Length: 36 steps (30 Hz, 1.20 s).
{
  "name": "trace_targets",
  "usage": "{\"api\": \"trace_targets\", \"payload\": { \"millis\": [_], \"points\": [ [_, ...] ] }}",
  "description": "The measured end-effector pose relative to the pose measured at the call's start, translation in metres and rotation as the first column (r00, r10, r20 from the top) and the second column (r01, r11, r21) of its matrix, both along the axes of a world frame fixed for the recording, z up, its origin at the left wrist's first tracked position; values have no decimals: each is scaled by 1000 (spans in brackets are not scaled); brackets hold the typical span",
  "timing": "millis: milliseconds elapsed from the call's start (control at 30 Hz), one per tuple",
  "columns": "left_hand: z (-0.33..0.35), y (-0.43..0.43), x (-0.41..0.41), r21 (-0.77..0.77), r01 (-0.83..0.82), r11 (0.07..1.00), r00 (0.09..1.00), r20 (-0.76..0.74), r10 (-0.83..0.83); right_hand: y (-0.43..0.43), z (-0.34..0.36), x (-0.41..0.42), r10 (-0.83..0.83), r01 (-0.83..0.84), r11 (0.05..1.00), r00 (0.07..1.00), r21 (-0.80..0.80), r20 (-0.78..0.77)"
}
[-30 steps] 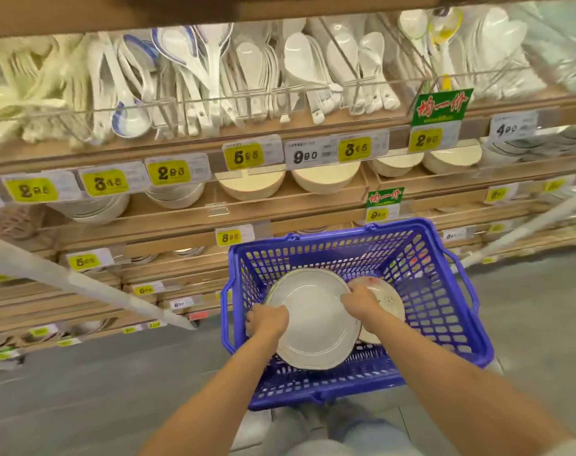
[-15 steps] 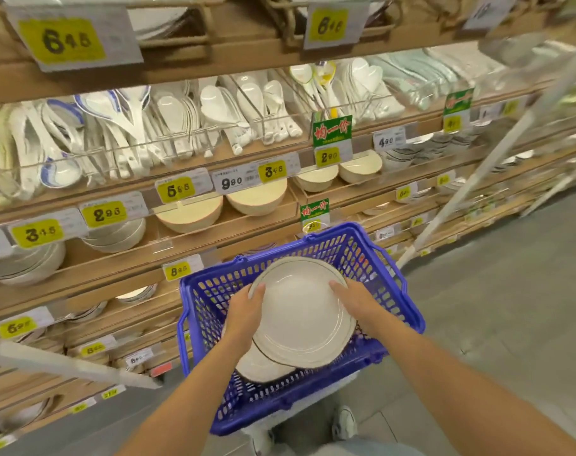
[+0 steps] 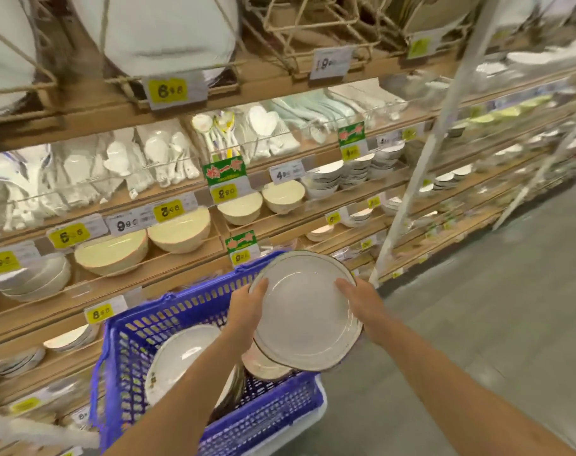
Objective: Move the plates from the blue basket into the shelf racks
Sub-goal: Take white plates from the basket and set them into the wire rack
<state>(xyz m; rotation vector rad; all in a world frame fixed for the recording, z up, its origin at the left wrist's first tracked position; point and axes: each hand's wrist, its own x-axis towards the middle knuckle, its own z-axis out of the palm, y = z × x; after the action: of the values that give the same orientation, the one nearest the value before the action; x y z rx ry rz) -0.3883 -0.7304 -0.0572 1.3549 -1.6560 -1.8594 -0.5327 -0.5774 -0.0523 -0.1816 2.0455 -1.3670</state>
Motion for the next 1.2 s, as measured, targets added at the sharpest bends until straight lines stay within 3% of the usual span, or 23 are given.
{"api": "trace_targets", "payload": {
  "millis": [300,533,700,1000,1200],
  "points": [
    [36,100,-116,-140,182,973,982,-27,-188,124,46,-102,-59,62,988,998,-145,21],
    [67,126,-185,-154,168,974,984,-31,-175,155,81,-167,-81,75,983,996,-169,-32],
    [82,111,-218,-155,115,981,990,-62,-126,135,100,-206,-49,37,982,997,-186,-55],
    [125,35,-251,-230,-42,972,974,-225,-11,35,149,-268,114,-159,975,958,-155,-261],
    [182,-21,-246,-391,-242,888,931,-351,99,-32,206,-281,252,-379,874,889,-305,-383]
  ]
}}
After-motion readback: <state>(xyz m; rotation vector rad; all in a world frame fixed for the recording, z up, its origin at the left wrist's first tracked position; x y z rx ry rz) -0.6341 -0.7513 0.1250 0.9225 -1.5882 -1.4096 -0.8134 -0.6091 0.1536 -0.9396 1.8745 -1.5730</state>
